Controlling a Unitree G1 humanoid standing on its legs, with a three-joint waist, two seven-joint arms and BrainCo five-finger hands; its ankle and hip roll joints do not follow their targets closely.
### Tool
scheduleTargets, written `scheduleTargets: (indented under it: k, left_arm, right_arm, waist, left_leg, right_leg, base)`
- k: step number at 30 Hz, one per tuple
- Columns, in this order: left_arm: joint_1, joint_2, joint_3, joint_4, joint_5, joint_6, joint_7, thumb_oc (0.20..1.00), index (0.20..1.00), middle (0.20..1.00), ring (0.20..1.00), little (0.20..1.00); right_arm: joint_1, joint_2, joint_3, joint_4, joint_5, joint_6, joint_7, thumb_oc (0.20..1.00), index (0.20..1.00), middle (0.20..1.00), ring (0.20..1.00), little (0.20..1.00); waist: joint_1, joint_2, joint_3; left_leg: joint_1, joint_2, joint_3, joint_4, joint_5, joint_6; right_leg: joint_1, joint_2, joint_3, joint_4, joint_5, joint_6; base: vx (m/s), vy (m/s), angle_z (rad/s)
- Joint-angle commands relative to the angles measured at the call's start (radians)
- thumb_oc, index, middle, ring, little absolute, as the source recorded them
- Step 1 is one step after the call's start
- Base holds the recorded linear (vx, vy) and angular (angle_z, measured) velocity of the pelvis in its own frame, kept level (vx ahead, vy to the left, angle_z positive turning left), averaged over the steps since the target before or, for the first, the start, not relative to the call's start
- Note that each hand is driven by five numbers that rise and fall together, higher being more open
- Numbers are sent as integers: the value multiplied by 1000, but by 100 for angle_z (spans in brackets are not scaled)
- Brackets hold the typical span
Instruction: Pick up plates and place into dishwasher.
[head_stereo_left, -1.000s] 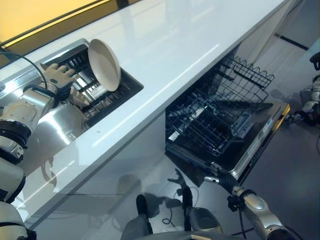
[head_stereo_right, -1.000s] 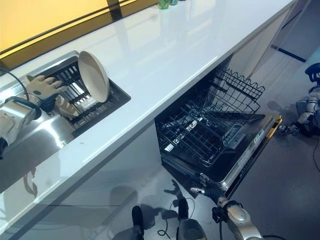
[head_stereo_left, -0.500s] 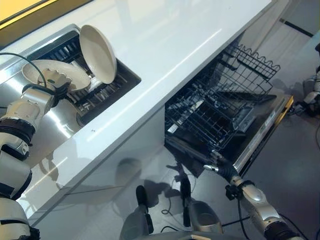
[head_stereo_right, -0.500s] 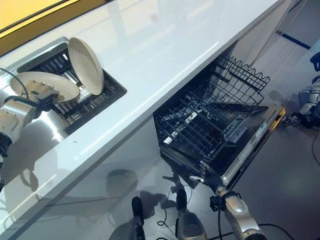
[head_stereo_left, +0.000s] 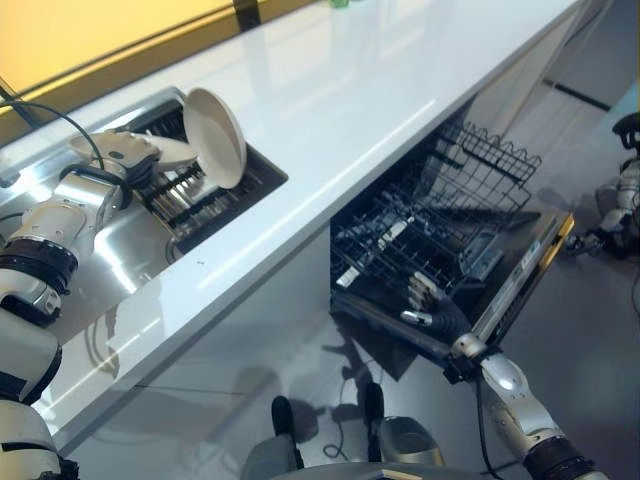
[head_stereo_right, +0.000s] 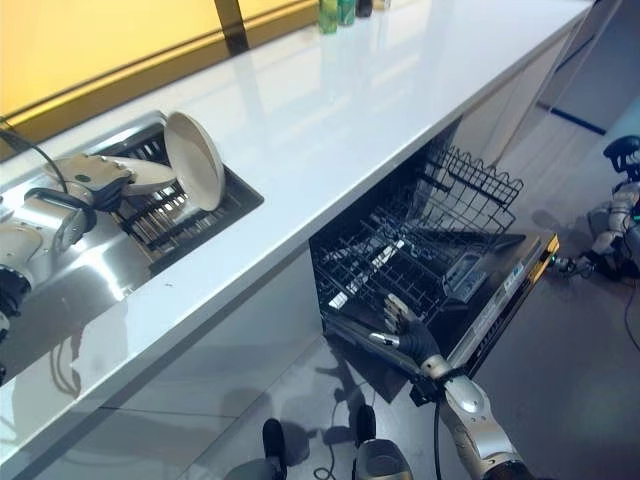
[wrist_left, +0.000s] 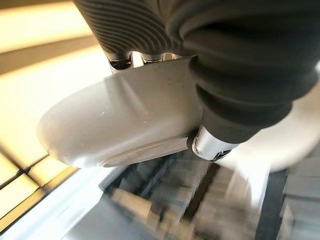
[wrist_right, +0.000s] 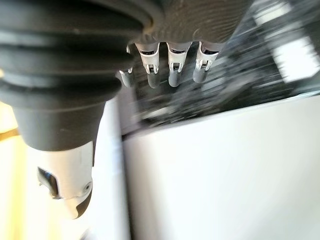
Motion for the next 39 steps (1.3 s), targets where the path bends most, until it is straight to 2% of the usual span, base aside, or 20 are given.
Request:
scheduleTargets:
  k: [1,4,5,6,7,8,9,12,16,20,22,30,39]
  left_arm:
    - [15,40,126,-51,-91,46,106,200,200,200,200,200]
    - [91,32,191,-158,-184,-1,141,200,200,200,200,200]
    - [128,7,236,-234,-265,-31,128,200,200,200,200,200]
    - [153,-9,266,-281,-280,-33,113,200,200,200,200,200]
    - [179,-38,294,-347,-298,-56,109,200,200,200,200,200]
    - [189,-46,306,-378,-295,-52,100,200,200,200,200,200]
    - [198,-61,315,-438,-299,-65,96,200,200,200,200,200]
    - [191,-71,315,-527,-343,-66,57,200,200,200,200,200]
    - [164,-101,284,-632,-418,-121,-21,200,200,200,200,200]
    - [127,-113,239,-686,-534,-171,-105,200,200,200,200,200]
    - [110,-121,217,-697,-580,-197,-136,200,200,200,200,200]
    - [38,-144,148,-733,-746,-258,-241,200,200,200,200,200]
    - [-19,-169,108,-751,-789,-312,-228,200,200,200,200,200]
  right_arm:
    - [-36,-19,-26,-147,-109,-171,-80,1000,1000,1000,1000,1000]
    - [-60,-51,-52,-231,-272,-190,-213,1000,1000,1000,1000,1000]
    - [-85,-83,-76,-272,-398,-209,-308,1000,1000,1000,1000,1000]
    - [-102,-105,-85,-290,-471,-207,-360,1000,1000,1000,1000,1000]
    - [-140,-138,-98,-307,-573,-189,-454,1000,1000,1000,1000,1000]
    - [-161,-152,-98,-305,-605,-177,-483,1000,1000,1000,1000,1000]
    - [-224,-194,-96,-304,-710,-152,-565,1000,1000,1000,1000,1000]
    - [-329,-257,-83,-312,-727,-102,-596,1000,1000,1000,1000,1000]
    - [-555,-357,2,-269,-839,31,-656,1000,1000,1000,1000,1000]
    - [-708,-413,86,-214,-880,90,-664,1000,1000,1000,1000,1000]
    - [-778,-432,134,-181,-851,102,-628,1000,1000,1000,1000,1000]
    - [-924,-425,275,-22,-780,111,-495,1000,1000,1000,1000,1000]
    - [-995,-378,373,83,-677,102,-314,1000,1000,1000,1000,1000]
  waist:
    - [43,39,-59]
    - [58,42,-76]
    - [70,40,-84]
    - [75,41,-87]
    - [90,37,-96]
    - [94,36,-98]
    - [110,32,-105]
    - [126,24,-109]
    - [161,4,-126]
    - [184,-10,-140]
    - [195,-15,-148]
    - [219,-27,-176]
    - [233,-33,-188]
  left_leg:
    - [37,-77,29,12,-164,37]
    - [53,-79,18,12,-172,40]
    - [61,-80,13,12,-176,42]
    - [66,-80,10,12,-179,42]
    - [71,-80,3,12,-183,42]
    - [74,-81,1,12,-185,42]
    - [82,-81,-6,12,-189,43]
    - [91,-82,-17,12,-192,42]
    - [98,-80,-36,12,-194,39]
    - [99,-81,-47,12,-192,38]
    - [99,-83,-54,12,-191,39]
    - [96,-88,-68,12,-186,40]
    - [98,-89,-76,12,-187,41]
  right_leg:
    - [21,-38,-5,11,-123,100]
    - [40,-37,-6,11,-132,100]
    - [50,-37,-8,11,-137,98]
    - [55,-36,-9,11,-140,98]
    - [64,-37,-11,10,-144,98]
    - [69,-37,-12,10,-145,97]
    - [79,-36,-17,8,-148,96]
    - [92,-34,-22,7,-151,94]
    - [108,-32,-37,5,-156,88]
    - [115,-31,-52,5,-158,86]
    - [118,-31,-59,5,-159,85]
    - [121,-34,-75,5,-158,83]
    - [128,-37,-81,5,-160,78]
  base:
    - [63,-49,2]
    - [40,-33,5]
    - [32,-35,6]
    - [38,-49,5]
    - [31,-40,6]
    - [39,-57,1]
    - [28,-42,5]
    - [24,-56,4]
    - [25,-76,9]
    - [21,-65,9]
    - [26,-46,14]
    - [30,-25,6]
    - [31,-2,6]
